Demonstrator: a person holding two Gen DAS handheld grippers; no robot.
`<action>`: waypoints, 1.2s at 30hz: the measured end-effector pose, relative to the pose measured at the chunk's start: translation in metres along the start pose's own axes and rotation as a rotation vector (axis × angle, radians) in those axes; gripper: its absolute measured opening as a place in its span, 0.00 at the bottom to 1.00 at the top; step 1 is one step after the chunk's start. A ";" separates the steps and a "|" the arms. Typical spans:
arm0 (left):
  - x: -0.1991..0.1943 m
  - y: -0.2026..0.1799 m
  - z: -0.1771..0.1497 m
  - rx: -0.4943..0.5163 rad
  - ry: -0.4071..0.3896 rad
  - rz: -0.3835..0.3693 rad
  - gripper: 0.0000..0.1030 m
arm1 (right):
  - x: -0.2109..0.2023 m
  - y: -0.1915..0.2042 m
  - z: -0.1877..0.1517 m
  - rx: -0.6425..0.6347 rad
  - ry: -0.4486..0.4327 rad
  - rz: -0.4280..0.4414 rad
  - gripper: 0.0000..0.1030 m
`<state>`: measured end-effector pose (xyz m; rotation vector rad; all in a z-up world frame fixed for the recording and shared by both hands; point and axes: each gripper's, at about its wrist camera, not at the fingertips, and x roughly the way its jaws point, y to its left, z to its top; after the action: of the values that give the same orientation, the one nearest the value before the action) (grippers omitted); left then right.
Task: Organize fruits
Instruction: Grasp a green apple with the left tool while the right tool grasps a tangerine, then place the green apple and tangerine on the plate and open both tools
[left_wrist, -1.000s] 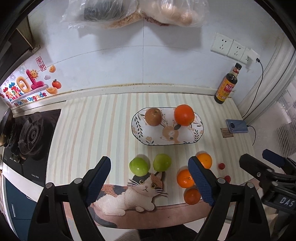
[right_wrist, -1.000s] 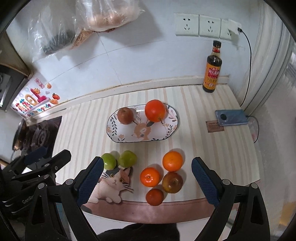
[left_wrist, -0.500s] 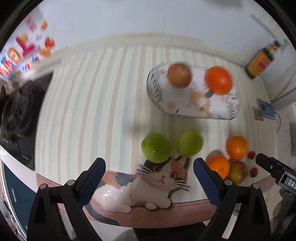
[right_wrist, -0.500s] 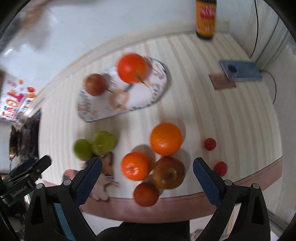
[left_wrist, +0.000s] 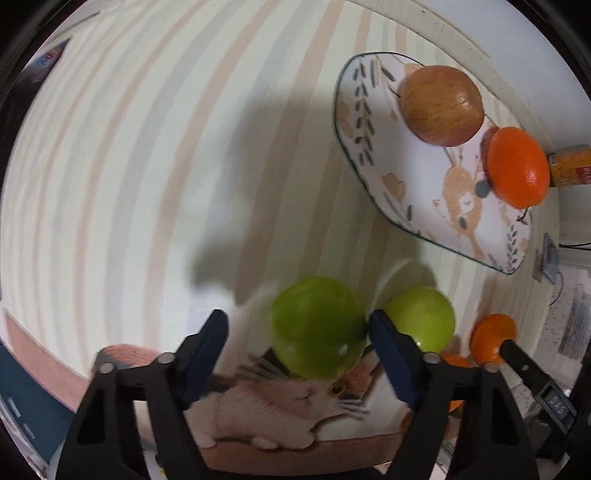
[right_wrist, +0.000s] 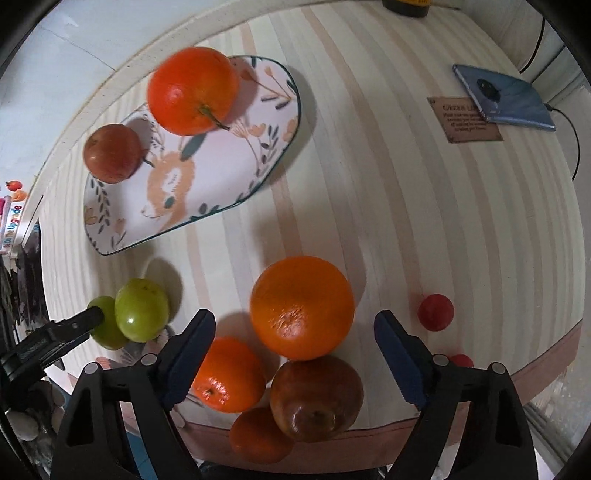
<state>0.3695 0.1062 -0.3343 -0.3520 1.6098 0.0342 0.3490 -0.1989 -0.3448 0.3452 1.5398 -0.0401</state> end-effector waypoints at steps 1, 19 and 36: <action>-0.001 0.000 -0.001 -0.014 -0.015 -0.030 0.57 | 0.003 0.000 0.001 -0.002 0.001 -0.007 0.87; 0.004 -0.021 -0.010 0.086 -0.027 0.027 0.55 | 0.032 0.004 0.002 -0.044 0.044 0.001 0.67; -0.061 -0.050 0.019 0.135 -0.160 0.012 0.51 | 0.002 0.005 0.008 -0.046 -0.065 0.103 0.65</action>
<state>0.4016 0.0753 -0.2663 -0.2288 1.4477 -0.0361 0.3584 -0.1959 -0.3458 0.3833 1.4540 0.0640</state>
